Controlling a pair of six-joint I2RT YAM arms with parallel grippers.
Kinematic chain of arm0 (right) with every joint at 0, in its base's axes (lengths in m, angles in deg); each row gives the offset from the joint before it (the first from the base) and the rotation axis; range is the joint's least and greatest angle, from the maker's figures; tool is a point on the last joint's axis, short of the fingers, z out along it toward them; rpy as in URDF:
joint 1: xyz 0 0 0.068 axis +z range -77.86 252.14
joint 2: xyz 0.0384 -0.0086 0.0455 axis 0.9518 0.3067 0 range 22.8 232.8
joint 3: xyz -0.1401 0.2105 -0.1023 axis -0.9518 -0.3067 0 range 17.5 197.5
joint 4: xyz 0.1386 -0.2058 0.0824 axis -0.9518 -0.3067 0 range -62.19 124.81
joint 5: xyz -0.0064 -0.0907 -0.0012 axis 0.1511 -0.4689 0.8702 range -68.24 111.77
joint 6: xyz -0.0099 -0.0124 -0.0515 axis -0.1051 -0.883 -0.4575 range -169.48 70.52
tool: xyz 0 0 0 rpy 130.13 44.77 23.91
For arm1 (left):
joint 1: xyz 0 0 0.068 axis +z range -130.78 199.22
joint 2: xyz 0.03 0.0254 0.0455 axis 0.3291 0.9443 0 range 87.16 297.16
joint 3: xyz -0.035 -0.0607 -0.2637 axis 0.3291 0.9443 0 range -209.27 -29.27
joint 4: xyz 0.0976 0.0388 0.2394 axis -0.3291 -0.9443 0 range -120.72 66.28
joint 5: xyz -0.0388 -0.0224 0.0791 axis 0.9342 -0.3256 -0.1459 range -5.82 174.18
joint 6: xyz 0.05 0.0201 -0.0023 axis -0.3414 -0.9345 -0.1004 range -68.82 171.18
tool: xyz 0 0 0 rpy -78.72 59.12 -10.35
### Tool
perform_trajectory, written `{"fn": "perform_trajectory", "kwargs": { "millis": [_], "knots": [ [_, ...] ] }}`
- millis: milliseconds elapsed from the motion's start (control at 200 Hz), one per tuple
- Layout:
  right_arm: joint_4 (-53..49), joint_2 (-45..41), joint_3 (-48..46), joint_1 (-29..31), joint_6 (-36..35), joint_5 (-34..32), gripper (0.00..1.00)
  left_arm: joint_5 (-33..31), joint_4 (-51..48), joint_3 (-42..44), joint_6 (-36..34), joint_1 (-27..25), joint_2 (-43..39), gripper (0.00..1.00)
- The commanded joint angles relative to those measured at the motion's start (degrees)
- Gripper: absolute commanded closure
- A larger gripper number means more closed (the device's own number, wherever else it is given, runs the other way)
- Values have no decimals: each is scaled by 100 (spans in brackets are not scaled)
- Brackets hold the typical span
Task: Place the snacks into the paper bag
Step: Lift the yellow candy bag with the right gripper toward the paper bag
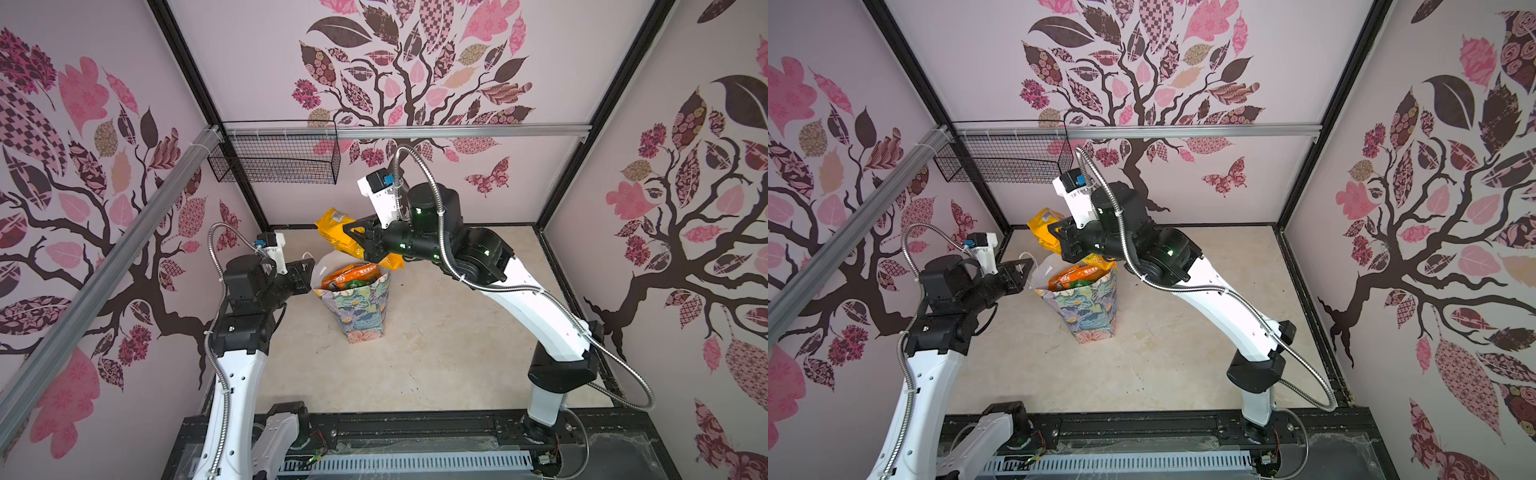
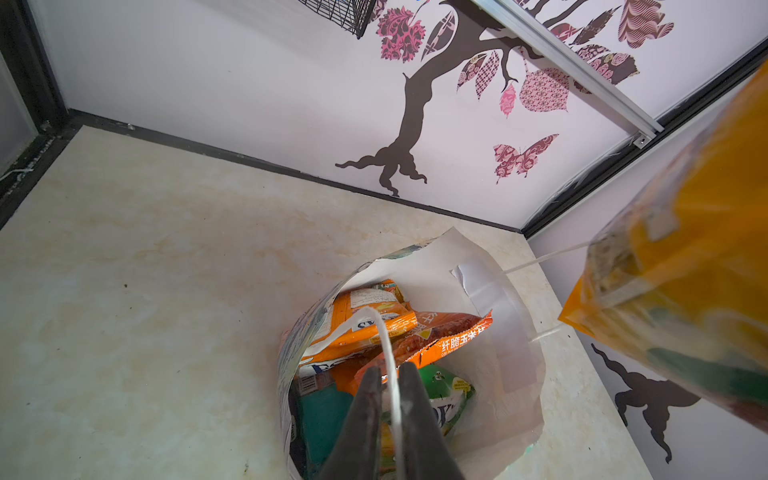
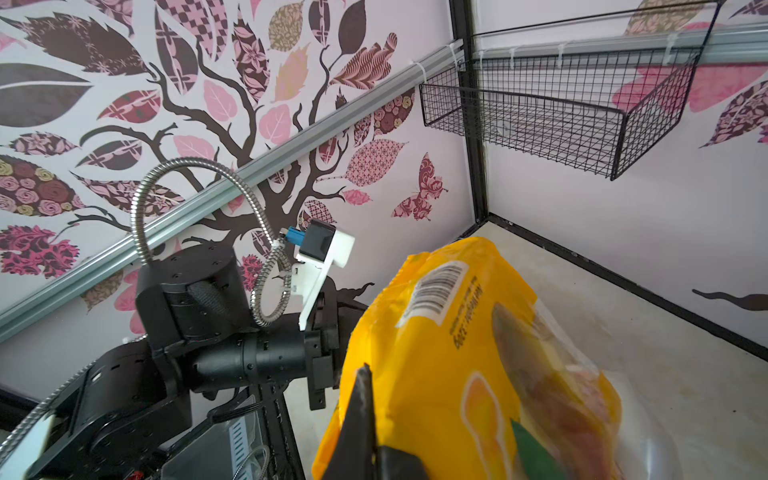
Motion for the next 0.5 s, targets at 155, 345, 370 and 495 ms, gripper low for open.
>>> {"fn": "perform_trajectory", "kwargs": {
  "millis": [155, 345, 370, 495],
  "knots": [
    [707, 507, 474, 34, -385, -316, 100, 94, 185, 167, 44, 32, -48, 87],
    [690, 1118, 1110, 30, -633, -431, 100, 91, 165, 154, 34, 30, -22, 87],
    [664, 1199, 1210, 17, -676, -477, 100, 91, 167, 158, 38, 35, -25, 87],
    [772, 1355, 1310, -124, -736, -473, 100, 100, 177, 162, 49, 34, -24, 86]
  ]
}}
